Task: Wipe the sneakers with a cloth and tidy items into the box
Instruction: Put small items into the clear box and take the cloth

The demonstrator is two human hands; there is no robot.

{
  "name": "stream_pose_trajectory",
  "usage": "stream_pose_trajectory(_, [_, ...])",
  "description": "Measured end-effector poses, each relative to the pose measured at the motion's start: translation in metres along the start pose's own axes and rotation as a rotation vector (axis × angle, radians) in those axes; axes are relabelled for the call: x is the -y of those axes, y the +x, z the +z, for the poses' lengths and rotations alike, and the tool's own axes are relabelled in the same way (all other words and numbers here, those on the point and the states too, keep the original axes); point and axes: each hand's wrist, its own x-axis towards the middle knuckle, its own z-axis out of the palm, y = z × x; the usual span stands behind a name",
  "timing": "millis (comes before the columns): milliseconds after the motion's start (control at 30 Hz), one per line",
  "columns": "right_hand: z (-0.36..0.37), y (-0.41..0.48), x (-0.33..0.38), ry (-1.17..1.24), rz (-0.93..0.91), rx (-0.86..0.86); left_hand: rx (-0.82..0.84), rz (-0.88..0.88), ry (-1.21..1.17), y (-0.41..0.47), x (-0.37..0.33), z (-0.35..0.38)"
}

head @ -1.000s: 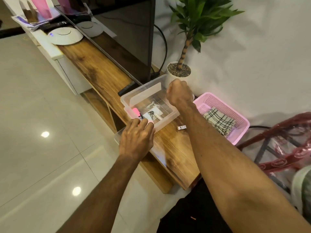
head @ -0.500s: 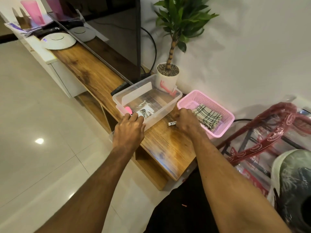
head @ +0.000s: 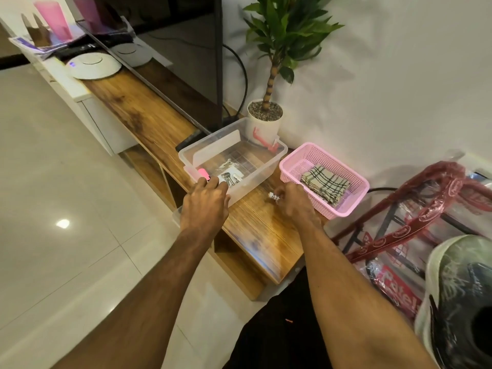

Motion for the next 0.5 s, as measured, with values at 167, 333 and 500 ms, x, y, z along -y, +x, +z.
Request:
stream_pose_trajectory(167, [-0.026,-0.021,0.018,0.204,-0.062,-0.268,0.022,0.002,0.02,0.001,0.0,0.001])
stream_pose_trajectory(333, [-0.055,-0.008,0.063,0.303,-0.175,-0.402,0.025,0.002,0.02,0.001,0.002,0.003])
stream_pose_trajectory(500, [-0.066,0.026,0.104,0.158,-0.181,-0.216,-0.027,0.007,-0.007,-0.005,-0.002,0.005])
